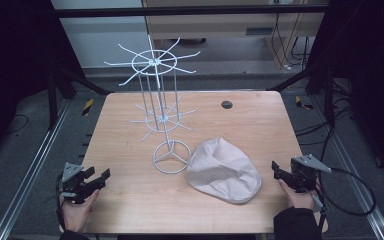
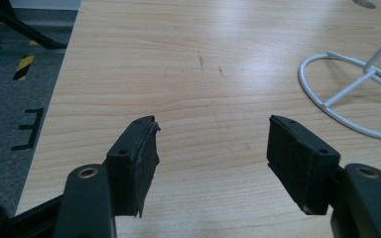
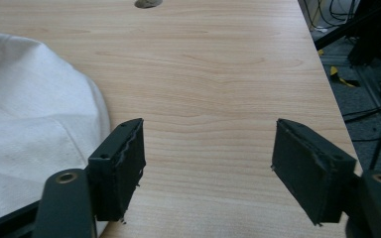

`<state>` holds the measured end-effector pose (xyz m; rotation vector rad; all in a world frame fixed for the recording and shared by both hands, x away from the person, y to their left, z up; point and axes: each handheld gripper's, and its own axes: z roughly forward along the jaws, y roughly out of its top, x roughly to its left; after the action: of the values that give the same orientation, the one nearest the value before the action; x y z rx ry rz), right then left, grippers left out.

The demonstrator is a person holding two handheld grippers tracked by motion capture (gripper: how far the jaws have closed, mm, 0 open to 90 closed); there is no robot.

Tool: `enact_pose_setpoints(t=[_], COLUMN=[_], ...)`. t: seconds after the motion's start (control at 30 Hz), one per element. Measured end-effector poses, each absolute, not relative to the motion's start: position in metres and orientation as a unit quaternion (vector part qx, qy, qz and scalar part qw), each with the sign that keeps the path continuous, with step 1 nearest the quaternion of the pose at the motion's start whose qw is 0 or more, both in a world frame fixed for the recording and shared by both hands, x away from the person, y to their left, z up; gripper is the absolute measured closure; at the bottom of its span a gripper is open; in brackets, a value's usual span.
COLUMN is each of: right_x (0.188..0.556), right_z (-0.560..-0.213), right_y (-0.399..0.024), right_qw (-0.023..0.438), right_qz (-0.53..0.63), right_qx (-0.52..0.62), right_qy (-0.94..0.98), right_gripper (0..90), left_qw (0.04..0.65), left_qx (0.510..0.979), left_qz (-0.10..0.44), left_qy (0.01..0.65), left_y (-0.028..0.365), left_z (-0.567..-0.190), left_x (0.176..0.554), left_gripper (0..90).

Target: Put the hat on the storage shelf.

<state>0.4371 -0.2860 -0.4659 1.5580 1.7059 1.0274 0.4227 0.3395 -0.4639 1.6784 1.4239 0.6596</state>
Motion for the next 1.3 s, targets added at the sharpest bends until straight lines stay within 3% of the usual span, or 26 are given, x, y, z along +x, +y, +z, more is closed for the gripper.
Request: enact_pose_setpoints(t=[1.3], right_x=[0.424], right_z=[-0.421], right_y=[-0.253], right_qw=[0.241], right_qz=[0.427], right_qx=[0.500], right_qy=[0.713], right_gripper=[36.5], left_qw=[0.386], left_qx=[0.697], left_qz=[0.247], left_qy=[0.551], left_y=[0.333], left_z=[-0.464], left_x=[0.425], left_gripper=[34.3])
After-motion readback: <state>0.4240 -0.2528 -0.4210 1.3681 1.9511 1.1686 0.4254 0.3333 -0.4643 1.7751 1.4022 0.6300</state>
